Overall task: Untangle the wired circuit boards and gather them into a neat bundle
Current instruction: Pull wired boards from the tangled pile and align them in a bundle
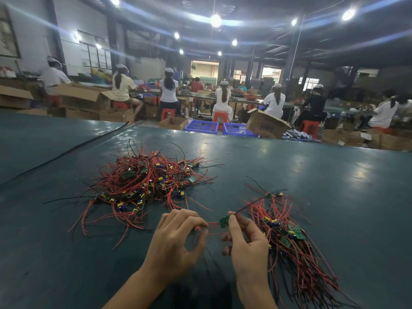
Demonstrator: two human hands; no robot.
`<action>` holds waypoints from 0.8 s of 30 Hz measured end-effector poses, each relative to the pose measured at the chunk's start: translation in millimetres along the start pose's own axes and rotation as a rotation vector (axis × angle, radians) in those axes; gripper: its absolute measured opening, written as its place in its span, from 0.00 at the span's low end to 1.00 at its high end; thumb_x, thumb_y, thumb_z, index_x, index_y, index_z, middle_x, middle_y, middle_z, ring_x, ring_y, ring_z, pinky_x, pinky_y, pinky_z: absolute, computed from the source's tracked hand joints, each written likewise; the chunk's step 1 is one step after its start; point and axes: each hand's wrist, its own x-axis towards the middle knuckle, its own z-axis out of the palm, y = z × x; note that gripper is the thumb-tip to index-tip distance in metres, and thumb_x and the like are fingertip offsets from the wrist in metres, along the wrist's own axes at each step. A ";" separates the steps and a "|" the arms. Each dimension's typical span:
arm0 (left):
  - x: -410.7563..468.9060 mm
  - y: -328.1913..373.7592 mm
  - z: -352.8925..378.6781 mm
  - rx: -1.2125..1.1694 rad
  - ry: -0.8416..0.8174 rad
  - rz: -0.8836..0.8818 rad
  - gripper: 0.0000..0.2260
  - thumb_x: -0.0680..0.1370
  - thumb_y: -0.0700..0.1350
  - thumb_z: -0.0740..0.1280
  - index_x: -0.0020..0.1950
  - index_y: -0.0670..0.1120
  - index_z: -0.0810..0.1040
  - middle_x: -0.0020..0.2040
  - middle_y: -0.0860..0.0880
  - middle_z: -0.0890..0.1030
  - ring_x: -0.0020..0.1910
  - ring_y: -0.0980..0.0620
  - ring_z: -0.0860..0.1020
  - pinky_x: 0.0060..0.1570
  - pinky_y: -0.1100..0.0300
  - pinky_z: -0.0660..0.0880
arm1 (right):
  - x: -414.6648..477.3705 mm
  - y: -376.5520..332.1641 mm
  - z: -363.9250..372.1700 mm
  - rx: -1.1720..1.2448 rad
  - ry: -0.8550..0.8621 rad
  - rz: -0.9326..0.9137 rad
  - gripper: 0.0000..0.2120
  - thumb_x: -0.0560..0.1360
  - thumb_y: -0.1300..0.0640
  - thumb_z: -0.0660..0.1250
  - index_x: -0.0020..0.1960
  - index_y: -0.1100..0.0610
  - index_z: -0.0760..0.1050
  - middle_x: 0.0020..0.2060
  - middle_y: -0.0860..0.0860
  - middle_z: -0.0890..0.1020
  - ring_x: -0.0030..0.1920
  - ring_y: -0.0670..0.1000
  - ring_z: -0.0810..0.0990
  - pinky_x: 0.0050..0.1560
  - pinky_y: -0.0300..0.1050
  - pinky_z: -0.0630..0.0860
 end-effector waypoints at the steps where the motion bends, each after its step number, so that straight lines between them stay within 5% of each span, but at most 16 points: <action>1: 0.3 1.9 -0.9 0.005 0.007 0.007 0.03 0.73 0.46 0.69 0.44 0.47 0.81 0.43 0.55 0.79 0.42 0.54 0.77 0.43 0.57 0.71 | 0.2 -1.8 -0.6 0.019 0.031 -0.026 0.03 0.76 0.60 0.69 0.46 0.55 0.81 0.31 0.45 0.81 0.28 0.44 0.78 0.23 0.37 0.71; 5: 0.7 11.1 -2.3 -0.043 -0.024 -0.004 0.06 0.75 0.49 0.67 0.41 0.49 0.81 0.37 0.56 0.79 0.35 0.56 0.76 0.37 0.56 0.71 | 1.0 -6.7 -4.8 0.052 0.097 -0.089 0.03 0.77 0.61 0.67 0.48 0.56 0.80 0.33 0.44 0.81 0.28 0.45 0.79 0.23 0.39 0.73; 8: 3.5 22.1 -1.8 -0.511 -0.187 -0.411 0.19 0.79 0.61 0.59 0.42 0.50 0.82 0.35 0.51 0.83 0.28 0.58 0.76 0.31 0.61 0.72 | -2.3 -7.2 -2.9 0.052 0.059 -0.071 0.05 0.77 0.62 0.68 0.46 0.55 0.81 0.34 0.44 0.81 0.26 0.44 0.76 0.22 0.37 0.71; 12: 5.1 25.2 9.7 -1.006 -0.229 -0.874 0.16 0.74 0.58 0.63 0.52 0.52 0.84 0.34 0.43 0.81 0.24 0.52 0.72 0.24 0.64 0.68 | -7.8 -5.4 2.3 0.018 -0.091 -0.039 0.10 0.76 0.62 0.70 0.41 0.49 0.83 0.33 0.47 0.82 0.27 0.44 0.77 0.23 0.35 0.70; 18: 6.3 24.7 6.8 -1.058 -0.130 -0.923 0.13 0.70 0.54 0.67 0.50 0.53 0.85 0.32 0.48 0.80 0.24 0.55 0.71 0.24 0.66 0.64 | -5.6 -1.3 3.6 0.031 -0.045 0.083 0.08 0.74 0.56 0.71 0.37 0.51 0.84 0.27 0.47 0.79 0.24 0.44 0.70 0.22 0.36 0.66; 24: 3.7 23.9 6.8 -1.087 -0.070 -0.958 0.10 0.77 0.40 0.65 0.50 0.50 0.86 0.37 0.46 0.82 0.27 0.54 0.74 0.25 0.66 0.68 | -5.4 3.0 2.3 -0.042 -0.048 0.132 0.12 0.76 0.52 0.69 0.35 0.49 0.85 0.25 0.46 0.79 0.23 0.39 0.71 0.33 0.38 0.66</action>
